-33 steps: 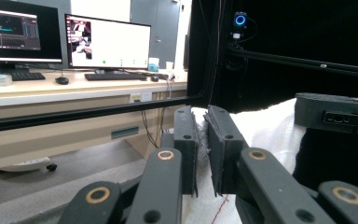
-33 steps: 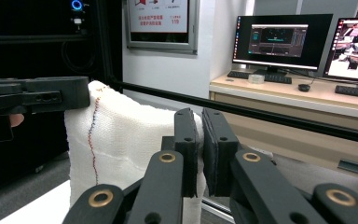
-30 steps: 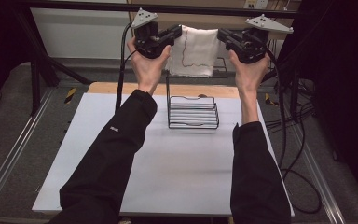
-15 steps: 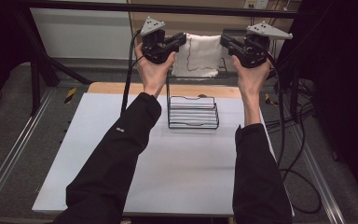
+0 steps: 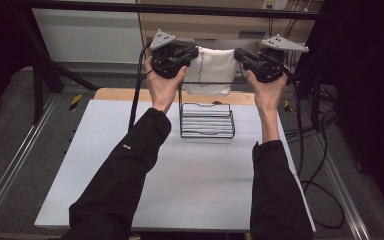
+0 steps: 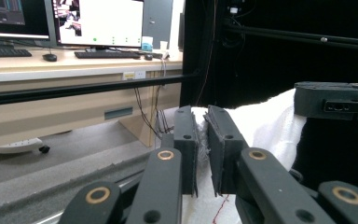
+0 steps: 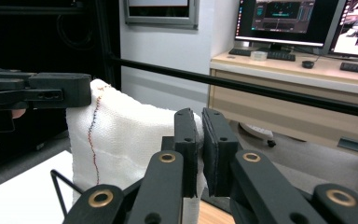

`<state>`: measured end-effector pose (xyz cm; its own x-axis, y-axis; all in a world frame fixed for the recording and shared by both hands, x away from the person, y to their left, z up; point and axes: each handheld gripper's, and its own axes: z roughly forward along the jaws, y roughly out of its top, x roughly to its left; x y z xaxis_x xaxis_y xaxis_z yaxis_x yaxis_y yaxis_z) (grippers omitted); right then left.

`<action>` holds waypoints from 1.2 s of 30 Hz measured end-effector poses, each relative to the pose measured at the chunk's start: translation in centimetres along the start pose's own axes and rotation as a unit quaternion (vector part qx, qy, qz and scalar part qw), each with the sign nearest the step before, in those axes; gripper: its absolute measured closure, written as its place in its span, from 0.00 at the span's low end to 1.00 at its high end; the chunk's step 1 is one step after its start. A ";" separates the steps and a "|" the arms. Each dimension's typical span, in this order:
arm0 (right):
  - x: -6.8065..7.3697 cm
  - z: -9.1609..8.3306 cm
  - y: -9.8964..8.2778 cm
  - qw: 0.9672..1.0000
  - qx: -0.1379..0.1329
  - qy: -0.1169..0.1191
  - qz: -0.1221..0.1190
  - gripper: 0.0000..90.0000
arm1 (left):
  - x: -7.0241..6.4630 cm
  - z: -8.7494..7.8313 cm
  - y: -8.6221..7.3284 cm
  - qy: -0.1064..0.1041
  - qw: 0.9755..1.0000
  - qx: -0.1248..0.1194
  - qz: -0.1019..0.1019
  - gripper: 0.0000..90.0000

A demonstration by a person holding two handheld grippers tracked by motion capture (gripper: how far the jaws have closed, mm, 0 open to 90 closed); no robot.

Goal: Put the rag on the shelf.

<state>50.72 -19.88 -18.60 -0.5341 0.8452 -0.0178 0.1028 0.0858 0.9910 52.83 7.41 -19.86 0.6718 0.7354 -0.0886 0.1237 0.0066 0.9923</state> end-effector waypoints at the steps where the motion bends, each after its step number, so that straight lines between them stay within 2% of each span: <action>1: 0.1 0.0 -0.1 1.000 0.000 0.000 -0.001 0.95 | 0.0 -0.1 -0.1 -0.001 1.000 0.000 0.000 0.92; 11: 0.5 -0.2 -0.6 1.000 0.007 0.001 -0.007 0.95 | -0.1 -0.6 -1.1 -0.008 1.000 0.003 -0.001 0.92; 21: 1.1 -1.1 -0.8 1.000 0.008 0.005 -0.016 0.95 | -0.4 -1.3 -1.6 -0.015 1.000 0.005 -0.002 0.92; 30: 1.9 -2.4 -1.0 0.999 0.010 0.010 -0.032 0.95 | -1.1 -2.3 -1.5 -0.021 1.000 0.013 0.019 0.91; 36: 2.3 -2.9 -1.6 0.999 0.015 0.015 -0.038 0.95 | -1.4 -2.8 -2.0 -0.022 0.999 0.018 0.021 0.91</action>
<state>46.85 -19.60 -19.80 -0.5661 0.8197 -0.0876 0.0855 0.1641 0.9827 49.63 8.23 -21.46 0.7084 0.7039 -0.0512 0.1204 -0.0490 0.9915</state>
